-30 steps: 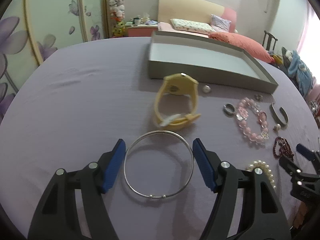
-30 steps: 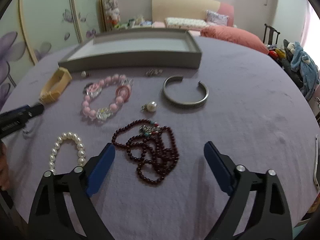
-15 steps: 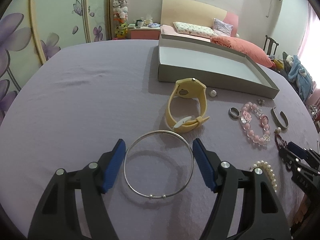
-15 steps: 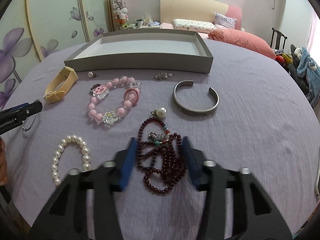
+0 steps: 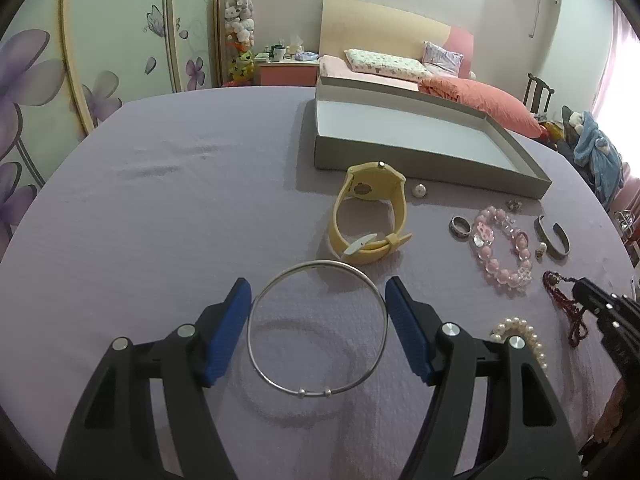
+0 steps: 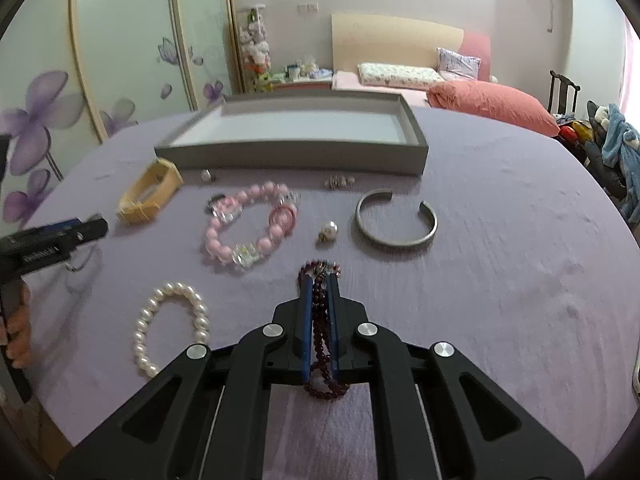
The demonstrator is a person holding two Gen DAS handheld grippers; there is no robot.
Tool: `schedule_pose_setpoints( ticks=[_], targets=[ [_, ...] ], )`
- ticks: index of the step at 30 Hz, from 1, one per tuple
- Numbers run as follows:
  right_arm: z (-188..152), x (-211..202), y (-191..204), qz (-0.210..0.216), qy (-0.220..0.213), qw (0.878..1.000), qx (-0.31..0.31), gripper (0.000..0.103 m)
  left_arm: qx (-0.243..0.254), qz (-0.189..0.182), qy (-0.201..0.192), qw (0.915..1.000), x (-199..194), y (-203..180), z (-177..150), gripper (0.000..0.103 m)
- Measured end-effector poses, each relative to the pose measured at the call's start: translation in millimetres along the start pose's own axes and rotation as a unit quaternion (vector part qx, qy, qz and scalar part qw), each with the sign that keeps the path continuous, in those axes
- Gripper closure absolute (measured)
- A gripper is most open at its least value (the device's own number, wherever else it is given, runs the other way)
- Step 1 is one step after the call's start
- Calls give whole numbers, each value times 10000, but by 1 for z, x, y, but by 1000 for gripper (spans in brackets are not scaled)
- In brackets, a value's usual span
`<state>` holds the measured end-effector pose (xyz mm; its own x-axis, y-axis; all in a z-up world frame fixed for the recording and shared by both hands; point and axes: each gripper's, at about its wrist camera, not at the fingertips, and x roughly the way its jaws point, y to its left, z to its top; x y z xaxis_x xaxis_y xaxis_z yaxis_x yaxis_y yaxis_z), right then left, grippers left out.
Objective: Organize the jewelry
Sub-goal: 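Grasp and lift the dark red bead necklace with the right tool while the left tool holds the bangle, then lower the bangle and necklace into the gray tray and open both tools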
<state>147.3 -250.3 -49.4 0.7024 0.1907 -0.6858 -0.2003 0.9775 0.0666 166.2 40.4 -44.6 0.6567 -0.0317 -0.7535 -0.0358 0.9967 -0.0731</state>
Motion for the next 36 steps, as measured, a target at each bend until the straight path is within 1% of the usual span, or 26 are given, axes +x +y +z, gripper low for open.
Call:
schedule_pose_setpoints(
  ticks=[2, 11, 20, 30, 36],
  targets=[
    [3, -7, -1, 59, -138, 9999, 18, 98, -6, -4, -39, 10000, -3, 0, 0, 35],
    [21, -29, -1, 91, -648, 9979, -15, 98, -27, -16, -291, 9996, -22, 1, 7, 35],
    [46, -50, -3, 54, -1250, 9921, -97, 98, 0, 5, -593, 9982, -39, -2, 19, 35],
    [85, -65, -8, 61, -1832, 9830, -127, 98, 65, 84, -1072, 9942, -55, -5, 49, 35],
    [115, -67, -12, 71, -2184, 9757, -157, 98, 103, 61, -1411, 9899, -61, -13, 79, 35]
  ],
)
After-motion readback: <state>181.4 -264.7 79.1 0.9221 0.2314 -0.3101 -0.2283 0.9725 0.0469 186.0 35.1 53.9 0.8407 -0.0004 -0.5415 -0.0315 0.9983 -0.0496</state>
